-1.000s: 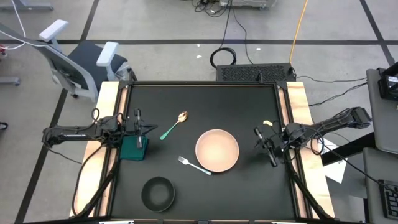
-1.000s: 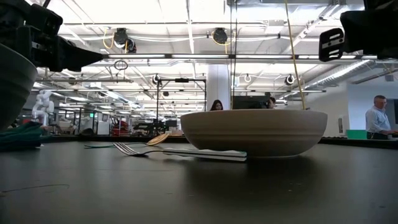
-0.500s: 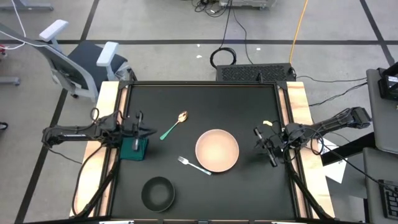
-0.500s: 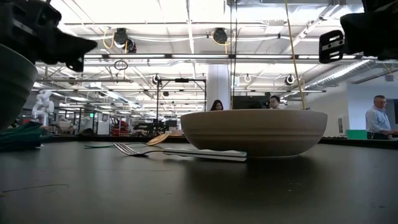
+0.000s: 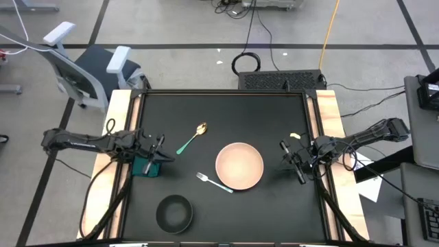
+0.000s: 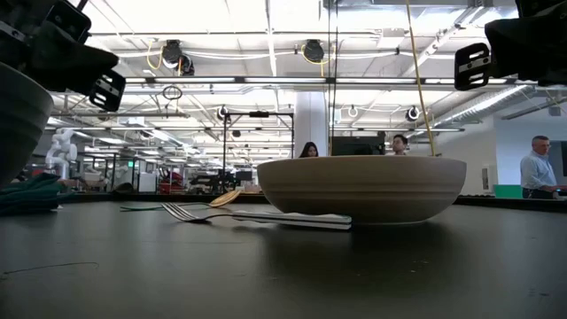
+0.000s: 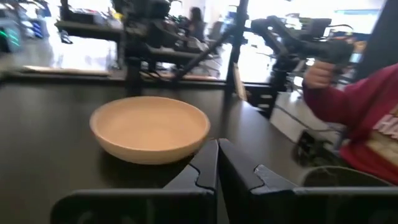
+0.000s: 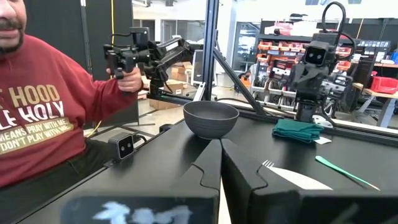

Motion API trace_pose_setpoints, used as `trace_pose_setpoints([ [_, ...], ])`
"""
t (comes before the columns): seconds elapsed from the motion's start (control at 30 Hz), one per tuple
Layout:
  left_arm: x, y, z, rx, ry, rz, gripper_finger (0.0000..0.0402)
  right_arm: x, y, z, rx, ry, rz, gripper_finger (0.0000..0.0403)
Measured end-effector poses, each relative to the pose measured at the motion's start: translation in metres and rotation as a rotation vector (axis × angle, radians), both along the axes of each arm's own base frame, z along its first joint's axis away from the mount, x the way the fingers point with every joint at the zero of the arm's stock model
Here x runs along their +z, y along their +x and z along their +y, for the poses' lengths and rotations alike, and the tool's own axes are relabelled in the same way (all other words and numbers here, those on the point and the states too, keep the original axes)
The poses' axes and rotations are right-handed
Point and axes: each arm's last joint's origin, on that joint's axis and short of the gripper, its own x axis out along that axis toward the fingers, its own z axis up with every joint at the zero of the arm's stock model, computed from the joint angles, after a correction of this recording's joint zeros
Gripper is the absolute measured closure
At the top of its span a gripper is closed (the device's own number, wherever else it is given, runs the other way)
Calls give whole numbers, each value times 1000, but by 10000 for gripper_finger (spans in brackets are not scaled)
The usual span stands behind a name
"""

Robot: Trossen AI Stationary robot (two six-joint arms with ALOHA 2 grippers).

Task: Set table place
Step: Put the black bowl on top of the brown plate

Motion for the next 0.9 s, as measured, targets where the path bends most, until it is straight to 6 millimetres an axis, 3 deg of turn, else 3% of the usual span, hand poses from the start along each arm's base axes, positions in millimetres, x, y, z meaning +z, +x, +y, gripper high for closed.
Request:
trace_pose_setpoints([
  [0.4,9,7,-24,-179,-30,-93,387,0,0,0,-2,0,0,403],
  [0.67,4,10,-35,-180,-30,-37,387,0,0,0,-3,0,1,403],
  [0.9,24,21,-47,-206,-11,37,387,0,0,0,-3,0,3,403],
])
